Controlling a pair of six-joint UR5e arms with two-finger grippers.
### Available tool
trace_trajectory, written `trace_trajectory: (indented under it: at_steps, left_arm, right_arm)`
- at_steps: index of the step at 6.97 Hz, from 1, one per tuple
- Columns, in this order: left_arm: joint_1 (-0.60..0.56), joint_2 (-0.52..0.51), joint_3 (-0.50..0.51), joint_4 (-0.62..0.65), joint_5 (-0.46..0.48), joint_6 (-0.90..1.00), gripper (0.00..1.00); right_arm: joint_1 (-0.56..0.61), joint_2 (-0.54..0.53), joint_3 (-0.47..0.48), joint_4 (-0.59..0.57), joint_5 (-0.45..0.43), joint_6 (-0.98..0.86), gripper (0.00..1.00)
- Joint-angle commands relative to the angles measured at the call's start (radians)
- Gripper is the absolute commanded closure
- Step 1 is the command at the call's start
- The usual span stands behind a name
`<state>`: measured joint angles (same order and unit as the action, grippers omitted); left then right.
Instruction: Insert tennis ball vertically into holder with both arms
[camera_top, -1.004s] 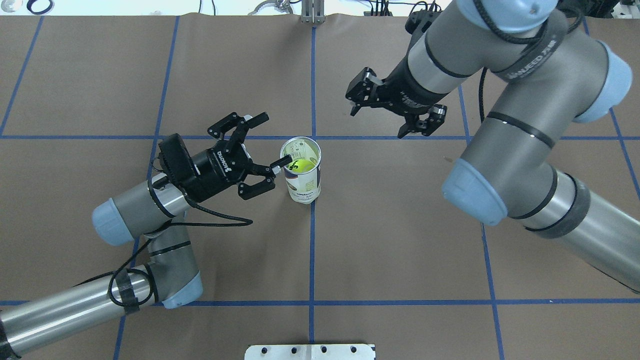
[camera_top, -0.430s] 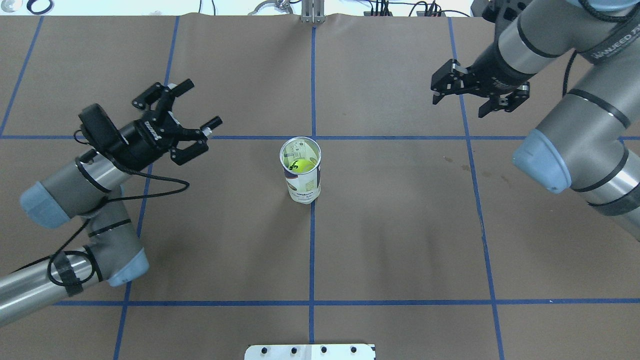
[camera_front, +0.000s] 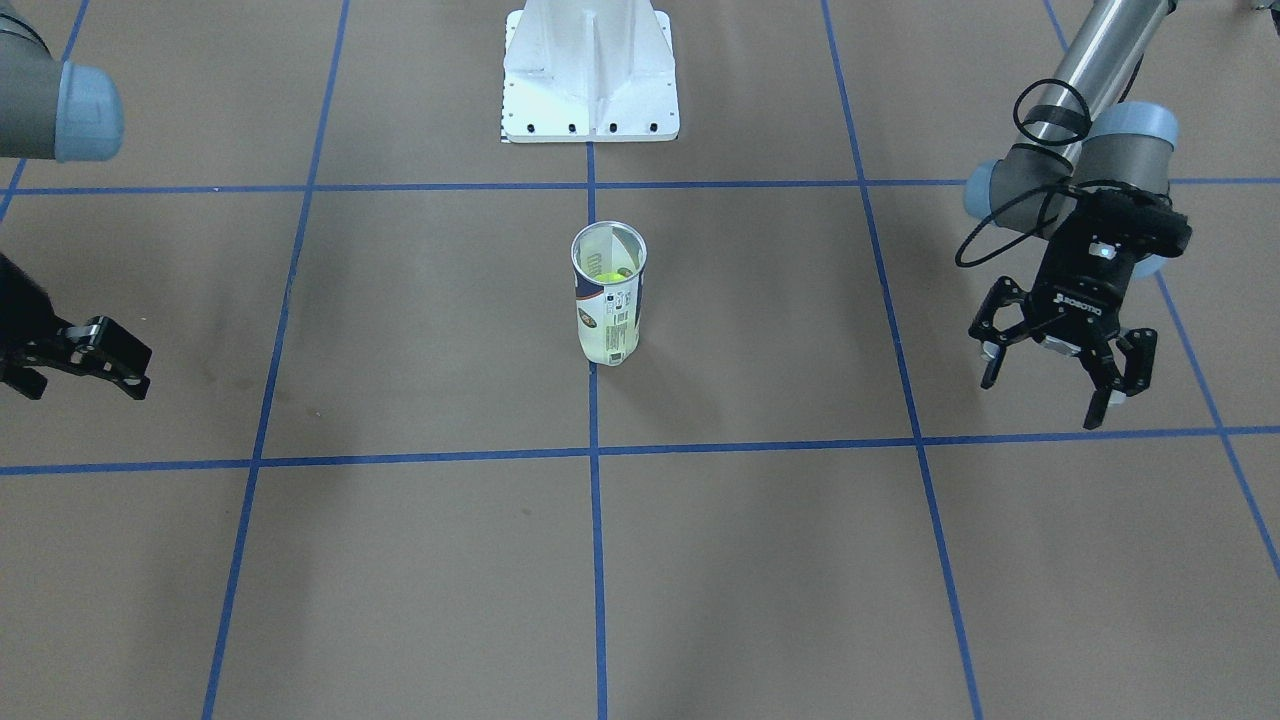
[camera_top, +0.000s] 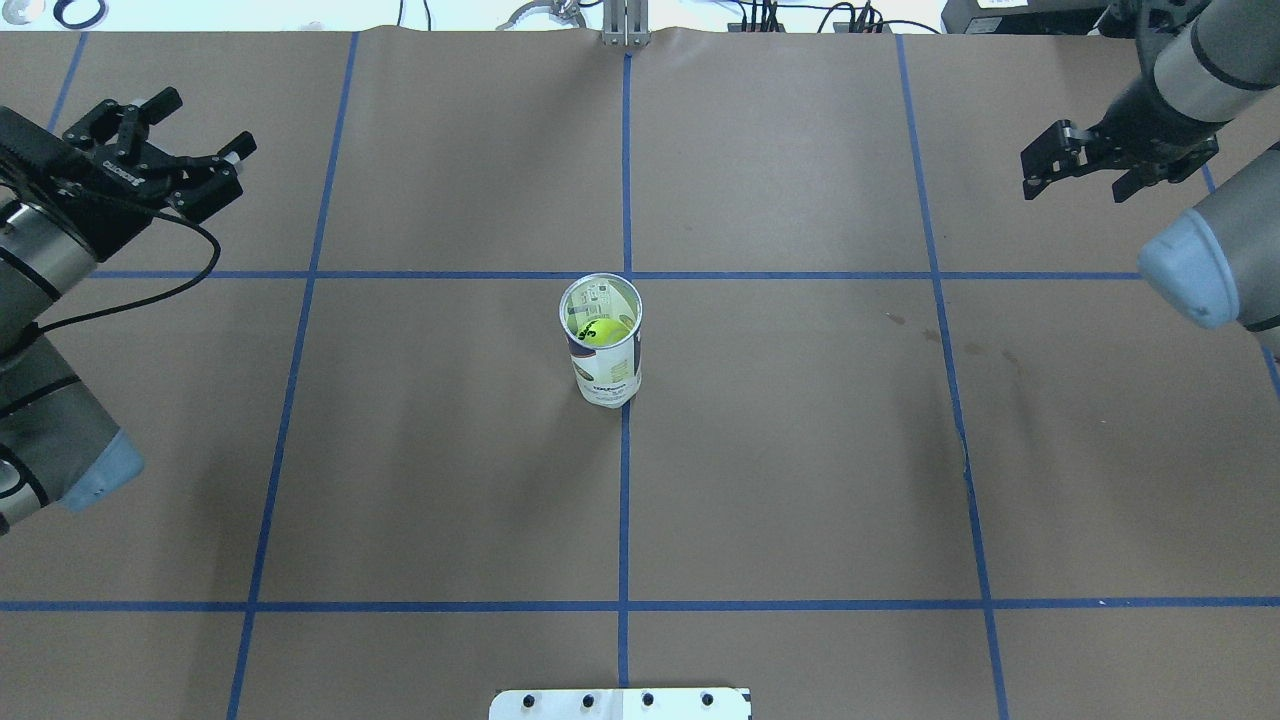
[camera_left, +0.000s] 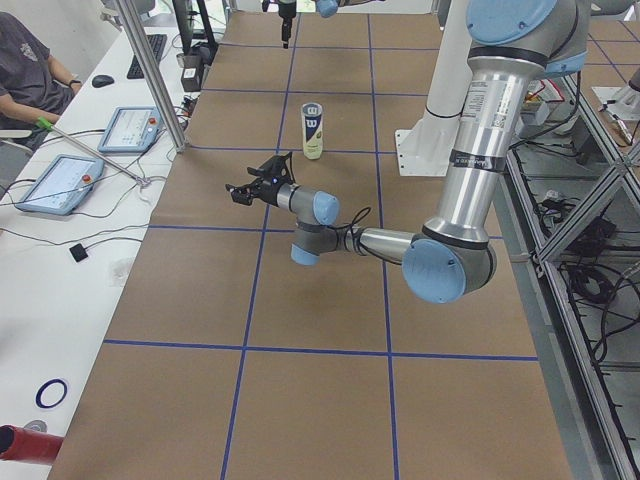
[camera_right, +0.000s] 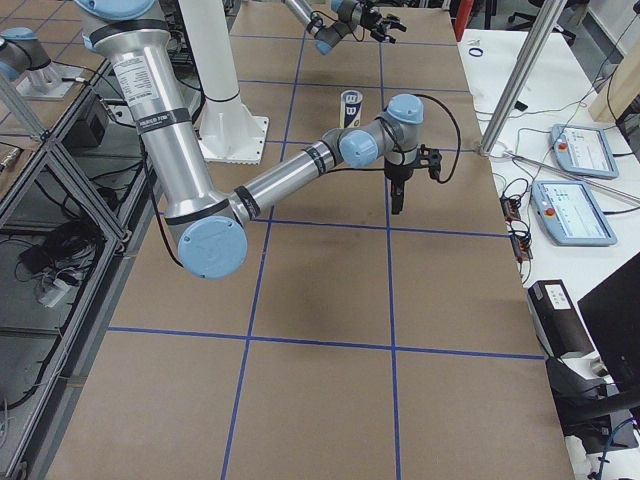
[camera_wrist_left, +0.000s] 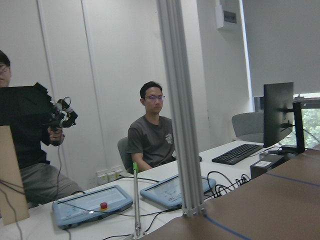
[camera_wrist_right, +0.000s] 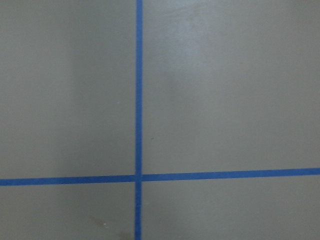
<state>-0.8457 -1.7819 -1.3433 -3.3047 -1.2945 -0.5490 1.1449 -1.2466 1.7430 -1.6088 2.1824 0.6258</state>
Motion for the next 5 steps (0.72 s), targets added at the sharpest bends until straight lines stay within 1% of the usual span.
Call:
trace_trajectory:
  at_steps: [1,2,3,4,5]
  left_arm:
    - [-0.091,0.022,-0.005,0.285,-0.072,-0.071,0.01]
    - [-0.136,0.026,-0.005,0.353,-0.125,-0.069,0.01]
    - [-0.192,0.029,-0.013,0.469,-0.288,-0.065,0.01]
    - [-0.276,0.029,-0.020,0.550,-0.481,-0.063,0.01]
    - [-0.342,0.026,-0.022,0.671,-0.623,-0.063,0.01]
  right_arm:
    - [0.070,-0.008,-0.068,0.001,-0.001,-0.144,0.01]
    - [0.075,-0.008,-0.069,0.001,-0.001,-0.146,0.01]
    - [0.084,-0.008,-0.079,0.001,-0.003,-0.165,0.01]
    - [0.097,-0.007,-0.086,0.001,-0.003,-0.202,0.01]
    - [0.113,-0.005,-0.101,0.001,-0.003,-0.240,0.01]
